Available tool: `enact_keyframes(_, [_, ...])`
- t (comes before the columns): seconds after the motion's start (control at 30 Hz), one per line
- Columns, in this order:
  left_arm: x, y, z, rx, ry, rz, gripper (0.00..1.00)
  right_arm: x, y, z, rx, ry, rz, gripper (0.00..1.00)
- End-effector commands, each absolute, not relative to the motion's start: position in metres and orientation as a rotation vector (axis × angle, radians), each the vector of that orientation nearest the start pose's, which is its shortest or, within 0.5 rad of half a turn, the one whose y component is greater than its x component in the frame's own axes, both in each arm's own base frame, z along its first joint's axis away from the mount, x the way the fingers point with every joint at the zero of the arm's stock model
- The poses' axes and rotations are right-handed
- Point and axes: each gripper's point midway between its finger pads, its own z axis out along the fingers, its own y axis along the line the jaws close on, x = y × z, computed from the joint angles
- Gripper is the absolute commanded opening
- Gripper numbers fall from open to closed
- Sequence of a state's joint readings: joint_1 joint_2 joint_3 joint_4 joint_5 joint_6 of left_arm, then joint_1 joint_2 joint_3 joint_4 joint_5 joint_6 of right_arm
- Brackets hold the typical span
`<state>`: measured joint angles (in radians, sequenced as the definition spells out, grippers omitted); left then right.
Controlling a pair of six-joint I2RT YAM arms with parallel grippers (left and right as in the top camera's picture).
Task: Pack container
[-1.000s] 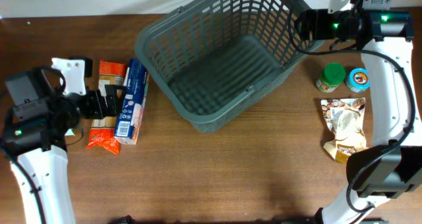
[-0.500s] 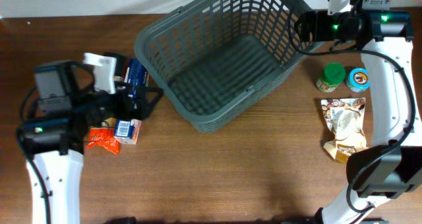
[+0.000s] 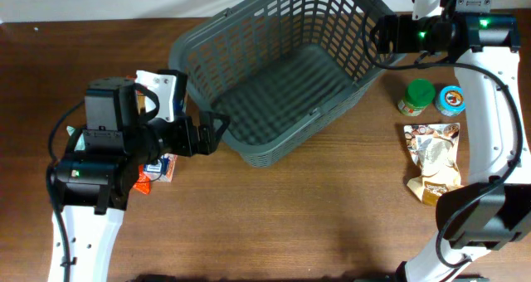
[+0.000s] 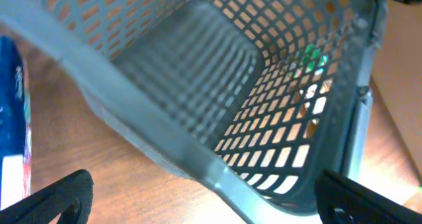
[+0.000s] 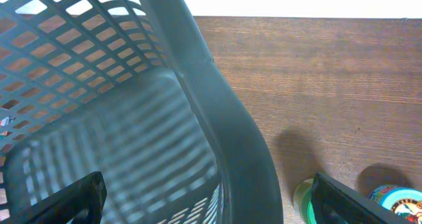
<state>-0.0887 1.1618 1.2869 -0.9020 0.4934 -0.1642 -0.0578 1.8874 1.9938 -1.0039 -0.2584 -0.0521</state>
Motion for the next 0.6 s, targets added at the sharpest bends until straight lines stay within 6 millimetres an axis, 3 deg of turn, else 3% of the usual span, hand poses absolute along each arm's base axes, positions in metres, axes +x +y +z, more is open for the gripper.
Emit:
enact_keyframes(0.0, [0.303,-0.103,0.291,-0.037,2.357,-0.680,0.98,0.492,0.016,0.270,-0.098,2.431,0.261,0.96])
enact_keyframes(0.17, [0.301,-0.116,0.286,-0.103,2.383,-0.614,0.97,0.492,0.017,0.269,-0.098,2.434,0.262,0.96])
enact_keyframes(0.4, [0.298,-0.146,0.279,-0.160,2.418,-0.658,0.97,0.490,0.017,0.268,-0.097,2.440,0.264,0.96])
enact_keyframes(0.57, [0.306,-0.154,0.262,-0.246,2.468,-0.656,0.97,0.490,0.017,0.268,-0.097,2.444,0.265,0.96])
